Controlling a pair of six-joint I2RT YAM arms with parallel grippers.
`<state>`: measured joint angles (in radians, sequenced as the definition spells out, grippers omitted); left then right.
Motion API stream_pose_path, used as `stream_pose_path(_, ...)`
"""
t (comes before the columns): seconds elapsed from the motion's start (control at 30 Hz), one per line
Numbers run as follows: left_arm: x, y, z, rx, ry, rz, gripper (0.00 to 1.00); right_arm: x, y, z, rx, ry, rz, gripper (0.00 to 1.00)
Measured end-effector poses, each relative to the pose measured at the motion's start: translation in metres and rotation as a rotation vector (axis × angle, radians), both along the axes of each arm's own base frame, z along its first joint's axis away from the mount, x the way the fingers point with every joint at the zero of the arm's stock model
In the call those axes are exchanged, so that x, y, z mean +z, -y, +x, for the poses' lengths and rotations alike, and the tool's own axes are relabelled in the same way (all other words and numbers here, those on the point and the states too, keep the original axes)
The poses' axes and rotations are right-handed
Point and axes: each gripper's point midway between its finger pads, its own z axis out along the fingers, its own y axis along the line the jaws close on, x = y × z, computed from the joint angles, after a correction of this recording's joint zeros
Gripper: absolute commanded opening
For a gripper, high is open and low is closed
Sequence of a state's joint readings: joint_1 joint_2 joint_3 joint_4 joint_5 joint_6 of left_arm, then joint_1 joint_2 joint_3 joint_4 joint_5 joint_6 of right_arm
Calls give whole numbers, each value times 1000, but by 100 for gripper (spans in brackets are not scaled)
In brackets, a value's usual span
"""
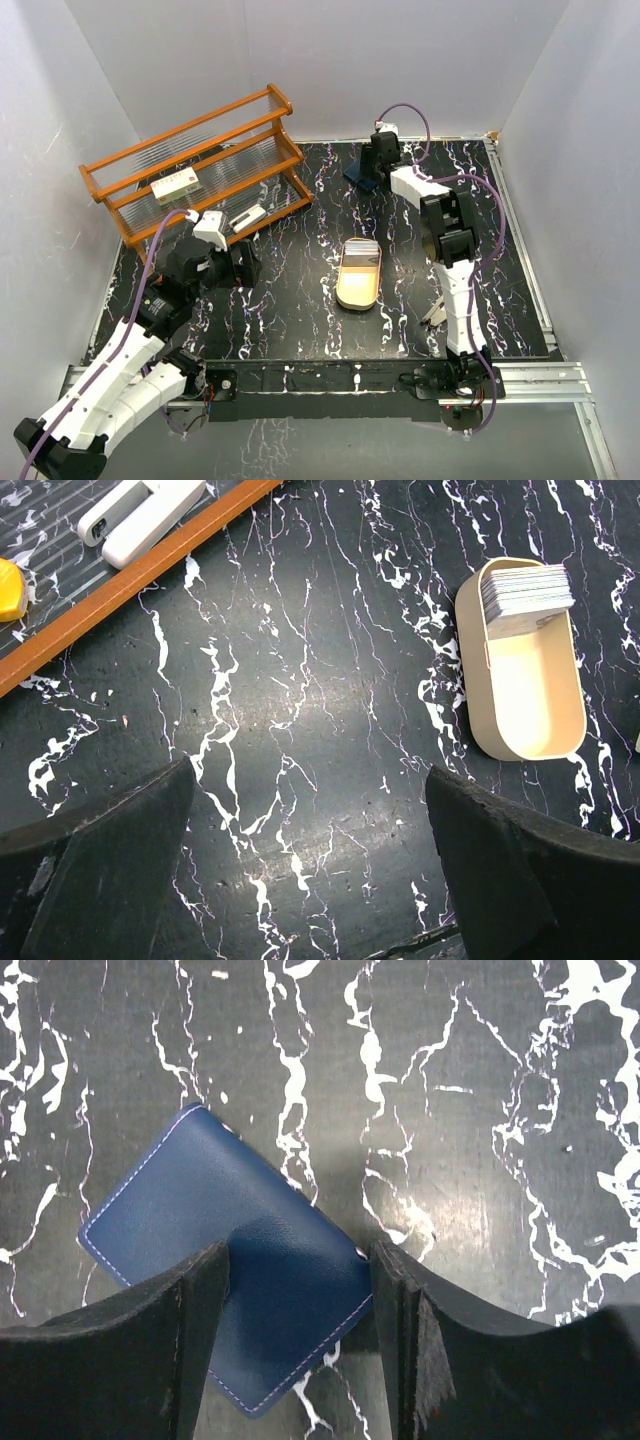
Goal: Put the credit cards into the card holder
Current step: Move the card holder to the center of the board.
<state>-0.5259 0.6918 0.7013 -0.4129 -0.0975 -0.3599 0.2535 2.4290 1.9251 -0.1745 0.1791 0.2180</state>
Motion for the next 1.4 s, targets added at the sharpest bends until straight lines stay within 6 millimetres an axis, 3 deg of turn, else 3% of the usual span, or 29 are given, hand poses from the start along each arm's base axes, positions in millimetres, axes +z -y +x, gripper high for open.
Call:
stream_pose_path(0.37,3,-1,0,6,12,-3,99,-2,-8,-48,46,-71,-22,50)
stream_pose_path(0.73,3,-5,0,20,15,6,99,-5,-34,-100,159,-125,-20,45)
stream_pose_path(0.97,12,-13,-2,50,56,-1,99,-5,-64,-127,243,-140,-32,44)
stream_pose_path(1.4,34,-45,-7,198,151,-6,99,-5,-128,-170,395,-151,-58,43)
